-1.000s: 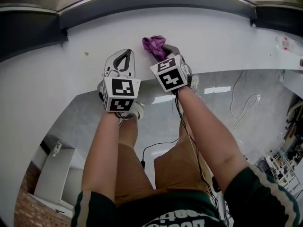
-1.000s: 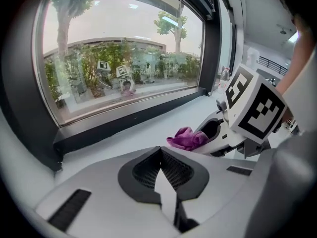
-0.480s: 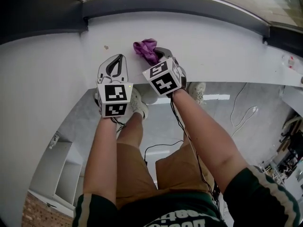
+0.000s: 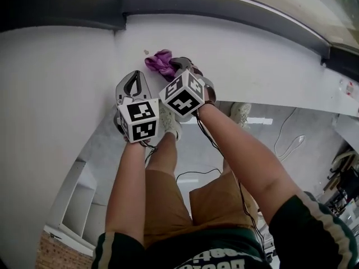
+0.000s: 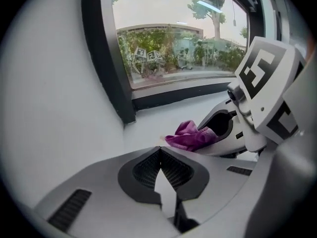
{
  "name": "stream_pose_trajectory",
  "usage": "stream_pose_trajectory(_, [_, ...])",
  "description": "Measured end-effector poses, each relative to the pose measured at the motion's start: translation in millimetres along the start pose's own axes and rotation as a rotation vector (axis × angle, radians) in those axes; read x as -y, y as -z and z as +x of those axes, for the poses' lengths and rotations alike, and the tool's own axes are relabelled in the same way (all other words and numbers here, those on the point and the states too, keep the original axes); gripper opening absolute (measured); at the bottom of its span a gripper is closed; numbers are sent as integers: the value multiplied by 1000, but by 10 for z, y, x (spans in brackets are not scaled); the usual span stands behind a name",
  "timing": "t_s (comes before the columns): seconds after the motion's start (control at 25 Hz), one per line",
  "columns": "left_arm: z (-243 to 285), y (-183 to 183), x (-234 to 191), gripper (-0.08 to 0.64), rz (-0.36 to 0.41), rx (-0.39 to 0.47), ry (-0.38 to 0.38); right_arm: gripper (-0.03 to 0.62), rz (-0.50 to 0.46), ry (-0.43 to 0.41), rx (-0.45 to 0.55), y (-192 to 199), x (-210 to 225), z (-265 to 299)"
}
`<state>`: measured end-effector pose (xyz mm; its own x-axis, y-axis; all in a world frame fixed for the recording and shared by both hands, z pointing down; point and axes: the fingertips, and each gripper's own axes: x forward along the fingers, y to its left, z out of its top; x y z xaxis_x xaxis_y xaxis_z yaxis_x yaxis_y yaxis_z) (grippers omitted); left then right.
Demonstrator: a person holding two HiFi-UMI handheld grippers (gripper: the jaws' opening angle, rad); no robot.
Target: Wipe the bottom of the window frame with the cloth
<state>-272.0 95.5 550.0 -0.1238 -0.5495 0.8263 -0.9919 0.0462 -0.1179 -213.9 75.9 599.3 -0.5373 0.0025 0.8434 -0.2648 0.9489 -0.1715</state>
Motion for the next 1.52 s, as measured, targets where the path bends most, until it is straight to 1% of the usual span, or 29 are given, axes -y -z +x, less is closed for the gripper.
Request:
stream_pose_trajectory(0.2, [-25, 45, -203, 9, -72, -3, -42, 164, -9, -41, 11, -186, -150, 156])
stream_pose_trajectory(0.36, [-40, 110, -249, 9, -100, -10, -42, 164, -11, -71, 21, -276, -212, 228])
stream_pose_trajectory(0.56, [-70, 217, -297, 9, -157, -16, -48, 164, -16, -125, 42, -439, -337, 316])
stream_pose_trajectory(0.72, [-66, 283, -336, 9, -169, -28, -53, 164, -21, -164, 50, -524, -405, 382])
stream_pose_trajectory(1.0, [-68, 270, -382, 9, -174, -13, -54, 164, -55, -185, 48, -636, -492, 454])
stream_pose_trajectory(1.08, [-88, 250, -378, 9, -172, -1, -56, 164, -56, -187, 78, -684, -496, 402])
stream_pose_trajectory(1.28, [-181, 150, -315, 9, -152, 41, -57, 163, -29, -191, 194, -801, -455, 88])
stream_pose_trajectory(1.4, [-302, 8, -245, 9, -130, 76, -45, 163, 13, -204, 265, -880, -377, -260])
stream_pose_trajectory(1.52, [-593, -209, -93, 9, -110, 124, -11, 163, 36, -222, 343, -954, -345, -763])
